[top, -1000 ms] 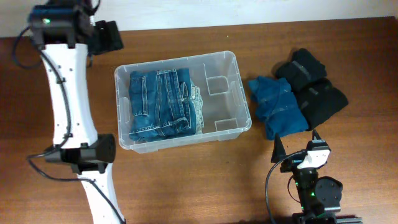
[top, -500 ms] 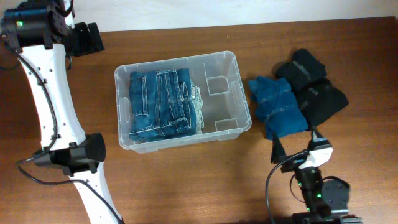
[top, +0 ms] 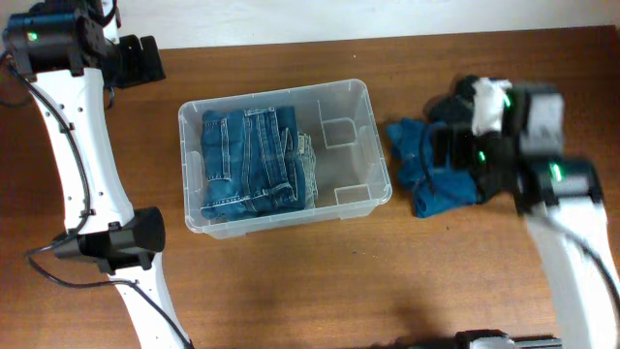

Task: Pack container

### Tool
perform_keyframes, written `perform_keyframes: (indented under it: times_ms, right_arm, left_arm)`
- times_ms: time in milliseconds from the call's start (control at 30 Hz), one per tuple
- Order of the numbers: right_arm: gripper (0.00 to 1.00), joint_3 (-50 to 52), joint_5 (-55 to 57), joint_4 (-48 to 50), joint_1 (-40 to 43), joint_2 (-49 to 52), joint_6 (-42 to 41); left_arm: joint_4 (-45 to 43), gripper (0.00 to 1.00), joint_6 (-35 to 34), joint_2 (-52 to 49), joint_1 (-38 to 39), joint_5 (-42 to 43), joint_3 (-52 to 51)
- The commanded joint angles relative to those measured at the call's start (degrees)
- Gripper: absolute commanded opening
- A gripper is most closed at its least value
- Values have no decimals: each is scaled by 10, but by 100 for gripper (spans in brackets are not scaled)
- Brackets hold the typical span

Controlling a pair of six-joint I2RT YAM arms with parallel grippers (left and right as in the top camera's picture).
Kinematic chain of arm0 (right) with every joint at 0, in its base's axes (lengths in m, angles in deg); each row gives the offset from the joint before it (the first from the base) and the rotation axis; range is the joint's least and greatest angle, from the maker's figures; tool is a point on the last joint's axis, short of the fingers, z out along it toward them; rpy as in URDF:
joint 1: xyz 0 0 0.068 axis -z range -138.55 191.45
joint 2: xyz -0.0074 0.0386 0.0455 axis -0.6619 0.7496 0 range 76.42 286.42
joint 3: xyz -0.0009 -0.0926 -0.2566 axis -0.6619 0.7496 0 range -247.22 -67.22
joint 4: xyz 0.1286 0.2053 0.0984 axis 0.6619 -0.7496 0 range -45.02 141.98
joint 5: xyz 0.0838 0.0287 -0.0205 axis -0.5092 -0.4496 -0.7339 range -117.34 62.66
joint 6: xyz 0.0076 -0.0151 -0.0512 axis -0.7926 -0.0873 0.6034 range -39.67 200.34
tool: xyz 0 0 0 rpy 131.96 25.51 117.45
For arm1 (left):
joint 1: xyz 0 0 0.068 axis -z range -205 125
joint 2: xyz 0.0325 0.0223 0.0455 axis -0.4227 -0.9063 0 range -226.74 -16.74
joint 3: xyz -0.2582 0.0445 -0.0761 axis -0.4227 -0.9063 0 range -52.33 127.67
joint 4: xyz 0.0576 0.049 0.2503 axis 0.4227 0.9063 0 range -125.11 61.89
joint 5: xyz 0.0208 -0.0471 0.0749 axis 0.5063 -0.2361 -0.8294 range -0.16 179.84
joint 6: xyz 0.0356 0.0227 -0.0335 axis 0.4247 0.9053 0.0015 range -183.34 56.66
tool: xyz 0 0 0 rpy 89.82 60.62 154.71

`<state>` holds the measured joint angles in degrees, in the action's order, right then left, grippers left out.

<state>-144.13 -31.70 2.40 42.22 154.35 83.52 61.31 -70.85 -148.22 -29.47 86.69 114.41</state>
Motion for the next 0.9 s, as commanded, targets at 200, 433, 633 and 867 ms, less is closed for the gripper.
perform_keyframes:
  times_ms: [200,433,633,867]
  right_arm:
    - [98,-68,4,-38,15,216,7]
    - [94,-68,5,-57,39,303,7]
    - [99,-68,3,-57,37,372,9]
    - [6,-68,1,-68,37,393,9]
  left_arm:
    - [-2,99,22,7,-2,4,8]
    - [-15,99,47,7,-2,4,1]
    - [-17,99,47,7,-2,4,0]
    - [-17,99,46,7,-2,4,0]
